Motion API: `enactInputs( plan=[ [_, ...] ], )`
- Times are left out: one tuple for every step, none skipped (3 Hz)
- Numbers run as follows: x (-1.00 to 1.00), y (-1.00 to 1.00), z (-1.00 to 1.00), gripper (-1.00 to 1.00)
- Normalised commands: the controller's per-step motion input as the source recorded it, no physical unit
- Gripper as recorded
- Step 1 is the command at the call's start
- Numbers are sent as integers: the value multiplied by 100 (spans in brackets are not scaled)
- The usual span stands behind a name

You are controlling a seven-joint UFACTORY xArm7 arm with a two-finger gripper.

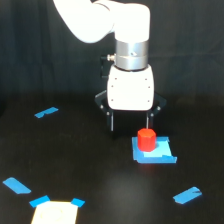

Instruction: Pick up the red object from the table

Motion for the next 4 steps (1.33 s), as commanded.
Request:
enactInputs(
  plan=[
    [13, -72, -4, 7],
    [-21, -46, -52, 85],
    [-3, -2, -64, -100],
    [-51, 2, 39, -100]
  ],
)
